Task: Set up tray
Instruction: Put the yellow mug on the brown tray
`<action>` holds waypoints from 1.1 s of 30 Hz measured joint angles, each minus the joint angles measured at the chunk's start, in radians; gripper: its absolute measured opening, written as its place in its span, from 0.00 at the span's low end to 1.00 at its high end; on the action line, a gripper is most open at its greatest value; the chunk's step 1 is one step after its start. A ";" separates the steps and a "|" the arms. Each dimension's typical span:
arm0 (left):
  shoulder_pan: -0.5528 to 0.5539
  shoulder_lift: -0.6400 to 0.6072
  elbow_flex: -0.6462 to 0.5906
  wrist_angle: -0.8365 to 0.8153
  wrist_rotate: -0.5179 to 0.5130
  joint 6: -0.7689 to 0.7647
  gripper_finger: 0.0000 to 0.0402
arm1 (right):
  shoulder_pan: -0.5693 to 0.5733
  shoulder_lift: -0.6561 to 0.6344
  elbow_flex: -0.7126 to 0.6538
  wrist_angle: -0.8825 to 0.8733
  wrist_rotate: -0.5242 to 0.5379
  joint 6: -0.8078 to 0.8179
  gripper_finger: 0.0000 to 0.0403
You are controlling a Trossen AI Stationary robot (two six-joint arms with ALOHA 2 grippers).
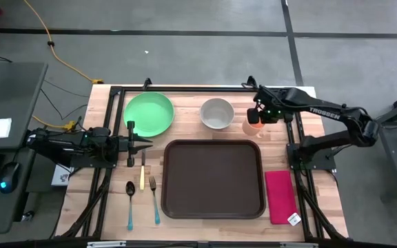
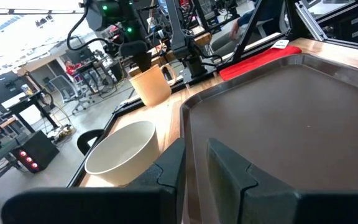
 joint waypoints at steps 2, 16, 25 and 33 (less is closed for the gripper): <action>0.000 0.000 0.000 0.000 0.000 0.000 0.24 | 0.021 0.000 0.017 -0.004 0.001 0.014 0.00; 0.000 0.000 0.000 0.000 -0.023 0.000 0.24 | 0.163 0.010 0.322 -0.122 0.115 0.042 0.00; 0.000 0.000 0.000 0.000 -0.027 -0.003 0.24 | 0.222 0.135 0.562 -0.304 0.157 0.042 0.00; 0.000 0.000 0.000 0.000 -0.027 -0.003 0.24 | 0.248 0.273 0.735 -0.328 0.151 -0.026 0.00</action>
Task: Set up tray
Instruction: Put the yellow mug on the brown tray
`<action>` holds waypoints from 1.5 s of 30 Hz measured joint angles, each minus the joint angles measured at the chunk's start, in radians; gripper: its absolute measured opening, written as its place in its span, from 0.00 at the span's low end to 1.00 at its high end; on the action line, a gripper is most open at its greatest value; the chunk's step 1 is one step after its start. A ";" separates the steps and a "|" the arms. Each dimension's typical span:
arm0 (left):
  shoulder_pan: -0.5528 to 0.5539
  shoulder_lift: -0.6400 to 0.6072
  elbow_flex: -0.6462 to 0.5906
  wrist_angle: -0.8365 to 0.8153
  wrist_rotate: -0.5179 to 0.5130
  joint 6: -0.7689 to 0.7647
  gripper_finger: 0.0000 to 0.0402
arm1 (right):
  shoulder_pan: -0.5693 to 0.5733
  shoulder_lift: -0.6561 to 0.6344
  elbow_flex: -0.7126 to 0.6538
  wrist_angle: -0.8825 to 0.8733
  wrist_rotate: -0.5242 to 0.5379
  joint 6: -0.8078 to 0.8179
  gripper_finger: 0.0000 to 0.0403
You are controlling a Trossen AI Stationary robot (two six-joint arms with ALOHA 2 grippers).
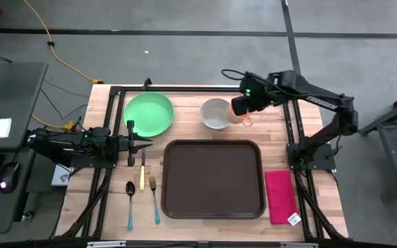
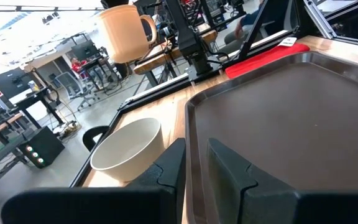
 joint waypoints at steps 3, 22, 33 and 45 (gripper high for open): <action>0.000 0.000 0.000 0.000 0.000 0.000 0.24 | 0.011 0.046 0.053 -0.027 -0.010 -0.008 0.00; 0.000 0.000 0.000 -0.001 0.000 0.000 0.24 | 0.130 0.156 0.207 -0.074 -0.011 0.006 0.00; 0.000 0.000 0.000 0.100 -0.056 -0.105 0.24 | 0.236 0.156 0.207 -0.068 0.012 0.106 0.00; 0.000 0.000 0.008 0.300 -0.063 -0.151 0.24 | 0.306 0.156 0.133 0.037 0.007 0.160 0.00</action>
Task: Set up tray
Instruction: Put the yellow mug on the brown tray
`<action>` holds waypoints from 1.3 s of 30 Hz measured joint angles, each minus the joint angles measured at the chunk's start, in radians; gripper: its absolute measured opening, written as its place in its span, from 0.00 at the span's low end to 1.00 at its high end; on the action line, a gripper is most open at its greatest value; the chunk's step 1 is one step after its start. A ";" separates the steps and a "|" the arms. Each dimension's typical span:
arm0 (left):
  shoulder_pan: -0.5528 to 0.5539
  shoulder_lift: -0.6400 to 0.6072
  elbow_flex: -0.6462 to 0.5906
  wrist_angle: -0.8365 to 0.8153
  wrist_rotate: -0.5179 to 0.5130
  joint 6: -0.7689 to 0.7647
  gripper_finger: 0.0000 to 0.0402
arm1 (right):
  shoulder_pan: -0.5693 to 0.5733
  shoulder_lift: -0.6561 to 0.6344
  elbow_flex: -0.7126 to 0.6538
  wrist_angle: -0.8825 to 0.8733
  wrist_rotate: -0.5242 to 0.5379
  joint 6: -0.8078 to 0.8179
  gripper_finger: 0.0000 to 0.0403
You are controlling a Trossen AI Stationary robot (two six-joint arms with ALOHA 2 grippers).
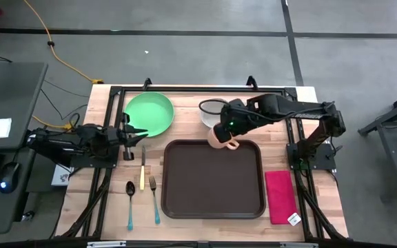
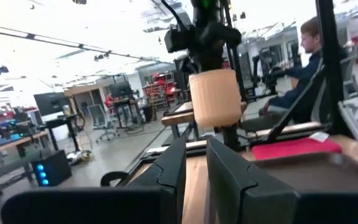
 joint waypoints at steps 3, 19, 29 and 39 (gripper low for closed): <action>0.000 0.000 0.008 -0.001 0.002 -0.052 0.24 | 0.010 0.000 -0.018 0.033 -0.008 0.019 0.00; 0.000 0.036 0.090 -0.024 0.078 -0.164 0.24 | 0.040 0.047 -0.054 0.183 -0.027 -0.004 0.00; 0.000 0.304 0.222 -0.059 0.094 -0.211 0.24 | 0.040 0.138 -0.054 0.218 -0.101 -0.091 0.00; 0.000 0.566 0.419 -0.132 0.094 -0.209 0.24 | 0.040 0.140 -0.054 0.214 -0.088 -0.170 0.00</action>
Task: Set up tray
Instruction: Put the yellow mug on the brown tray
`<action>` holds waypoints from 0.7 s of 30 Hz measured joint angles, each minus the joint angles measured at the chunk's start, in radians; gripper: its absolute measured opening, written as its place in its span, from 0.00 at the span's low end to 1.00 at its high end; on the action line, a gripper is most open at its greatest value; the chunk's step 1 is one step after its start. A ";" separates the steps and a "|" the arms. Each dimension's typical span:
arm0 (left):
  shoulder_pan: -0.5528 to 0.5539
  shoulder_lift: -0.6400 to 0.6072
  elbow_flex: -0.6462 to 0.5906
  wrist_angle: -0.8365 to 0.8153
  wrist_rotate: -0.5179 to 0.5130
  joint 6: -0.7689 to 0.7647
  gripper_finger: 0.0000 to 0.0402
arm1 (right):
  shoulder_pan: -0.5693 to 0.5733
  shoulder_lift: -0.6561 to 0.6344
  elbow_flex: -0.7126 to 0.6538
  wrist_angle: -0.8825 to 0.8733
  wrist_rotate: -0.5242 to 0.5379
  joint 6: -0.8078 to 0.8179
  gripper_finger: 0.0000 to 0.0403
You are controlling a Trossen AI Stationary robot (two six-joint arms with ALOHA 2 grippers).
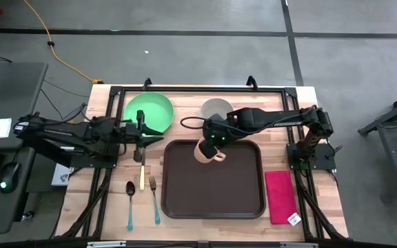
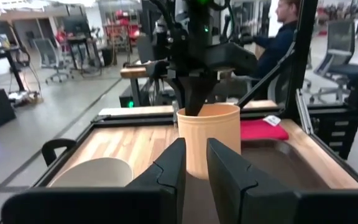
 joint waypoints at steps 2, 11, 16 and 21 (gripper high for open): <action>0.000 0.040 0.036 -0.025 0.000 0.000 0.24 | 0.000 0.000 0.000 -0.008 0.003 -0.017 0.00; 0.000 0.117 0.123 -0.124 0.032 -0.001 0.24 | 0.000 0.000 0.000 -0.057 0.071 -0.070 0.00; 0.000 0.113 0.129 -0.140 0.038 -0.039 0.24 | 0.000 0.003 0.001 -0.058 0.083 -0.102 0.00; 0.000 0.113 0.129 -0.169 0.055 -0.057 0.24 | 0.000 0.016 0.001 -0.065 0.080 -0.128 0.00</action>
